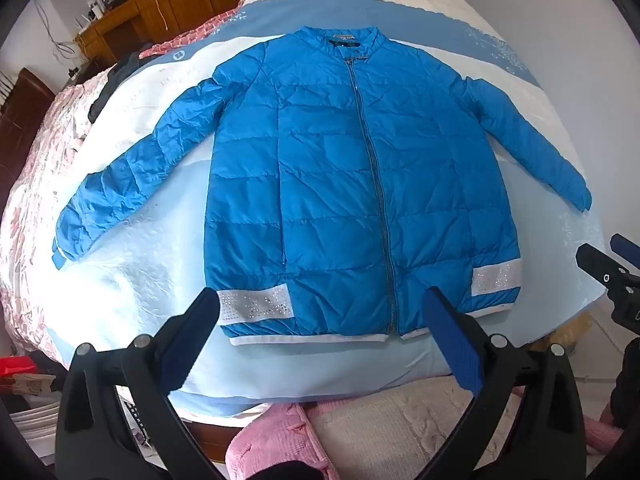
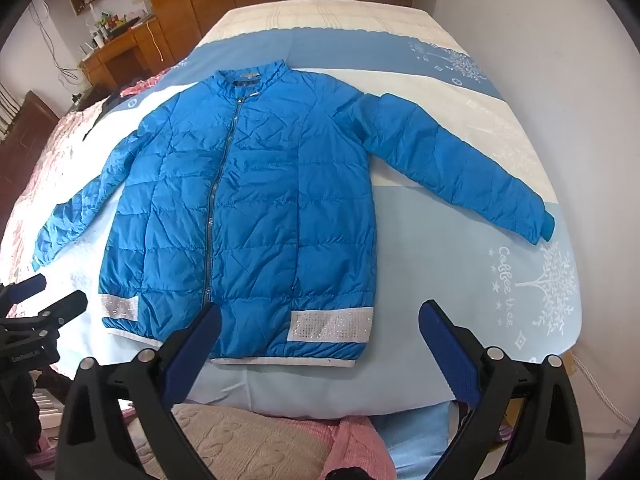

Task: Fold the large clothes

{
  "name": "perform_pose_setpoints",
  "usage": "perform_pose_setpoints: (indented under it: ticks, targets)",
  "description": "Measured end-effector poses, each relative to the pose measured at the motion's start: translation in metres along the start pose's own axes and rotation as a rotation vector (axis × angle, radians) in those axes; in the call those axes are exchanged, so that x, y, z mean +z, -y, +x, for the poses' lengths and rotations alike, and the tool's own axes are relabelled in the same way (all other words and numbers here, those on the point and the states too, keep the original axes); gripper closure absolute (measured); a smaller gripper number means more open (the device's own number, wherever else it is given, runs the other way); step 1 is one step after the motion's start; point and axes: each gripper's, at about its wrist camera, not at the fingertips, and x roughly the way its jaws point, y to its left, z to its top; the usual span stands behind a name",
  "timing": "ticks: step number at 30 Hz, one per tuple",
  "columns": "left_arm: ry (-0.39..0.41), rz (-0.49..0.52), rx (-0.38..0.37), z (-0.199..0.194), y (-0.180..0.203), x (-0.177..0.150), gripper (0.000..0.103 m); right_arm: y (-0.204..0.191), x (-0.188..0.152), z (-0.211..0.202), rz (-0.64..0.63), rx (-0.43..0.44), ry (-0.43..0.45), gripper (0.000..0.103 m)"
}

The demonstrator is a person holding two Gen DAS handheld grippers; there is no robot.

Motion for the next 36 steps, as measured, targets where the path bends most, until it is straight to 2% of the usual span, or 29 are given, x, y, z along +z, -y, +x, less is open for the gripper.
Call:
perform_pose_setpoints:
  ticks: [36]
  targets:
    - [0.002, 0.004, 0.007, -0.0057, -0.0069, 0.0039, 0.003, 0.0014, -0.0016, 0.0005, 0.003, 0.006, 0.001, 0.004]
